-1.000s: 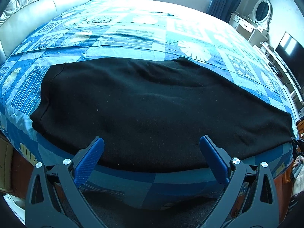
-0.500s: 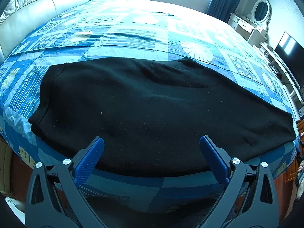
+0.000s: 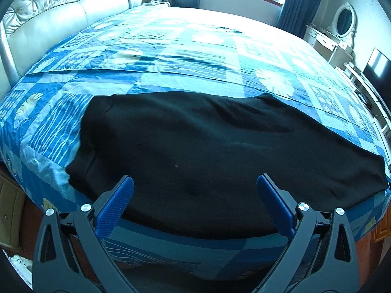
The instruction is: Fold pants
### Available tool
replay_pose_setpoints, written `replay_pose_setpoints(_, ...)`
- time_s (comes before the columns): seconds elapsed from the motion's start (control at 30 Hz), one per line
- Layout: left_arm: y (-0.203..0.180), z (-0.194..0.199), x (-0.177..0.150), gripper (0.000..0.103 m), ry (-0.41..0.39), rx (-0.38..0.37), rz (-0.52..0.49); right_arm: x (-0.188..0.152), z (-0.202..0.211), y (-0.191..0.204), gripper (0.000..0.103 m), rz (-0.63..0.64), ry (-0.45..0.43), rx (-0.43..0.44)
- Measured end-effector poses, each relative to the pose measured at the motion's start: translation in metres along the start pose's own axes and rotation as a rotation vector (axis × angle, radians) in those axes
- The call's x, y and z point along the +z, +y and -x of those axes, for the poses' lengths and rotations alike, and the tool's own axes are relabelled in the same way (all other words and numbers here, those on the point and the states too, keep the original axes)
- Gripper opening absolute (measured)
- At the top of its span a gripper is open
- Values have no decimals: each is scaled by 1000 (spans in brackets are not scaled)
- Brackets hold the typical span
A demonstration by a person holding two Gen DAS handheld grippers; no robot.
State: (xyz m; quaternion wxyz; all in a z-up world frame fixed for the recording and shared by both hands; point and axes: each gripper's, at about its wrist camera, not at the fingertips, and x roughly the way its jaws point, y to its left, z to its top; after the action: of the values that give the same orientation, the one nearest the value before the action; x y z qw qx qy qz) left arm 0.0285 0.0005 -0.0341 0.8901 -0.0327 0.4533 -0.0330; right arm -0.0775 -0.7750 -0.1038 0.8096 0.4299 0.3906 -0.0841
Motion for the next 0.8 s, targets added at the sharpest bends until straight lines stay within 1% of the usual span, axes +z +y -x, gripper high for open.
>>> replay_pose_setpoints(0.07,6,0,1,101,6,19,4,1,-9,-3,61,-3,25,3)
replay_pose_setpoints(0.17,14,0,2,101,8,40,4,3,-17,-6,62,-31,53,54)
replay_pose_setpoints(0.23,19,0,2,101,9,53,6,4,-18,-5,61,-36,75,81)
replay_pose_setpoints(0.33,24,1,1,101,10,57,14,0,-23,8,52,22,118,58)
replay_pose_setpoints(0.43,28,-1,-1,101,20,56,19,-5,-31,18,43,56,132,1)
replay_pose_setpoints(0.5,30,-1,-2,101,27,50,24,-7,-32,20,22,38,149,1)
replay_pose_setpoints(0.57,32,0,-4,101,27,46,24,-9,-29,28,21,56,140,-28)
replay_pose_setpoints(0.6,33,1,-5,101,24,47,21,-9,-28,32,21,54,138,-22)
replay_pose_setpoints(0.8,40,6,-7,101,10,40,6,-12,-7,60,20,10,96,77)
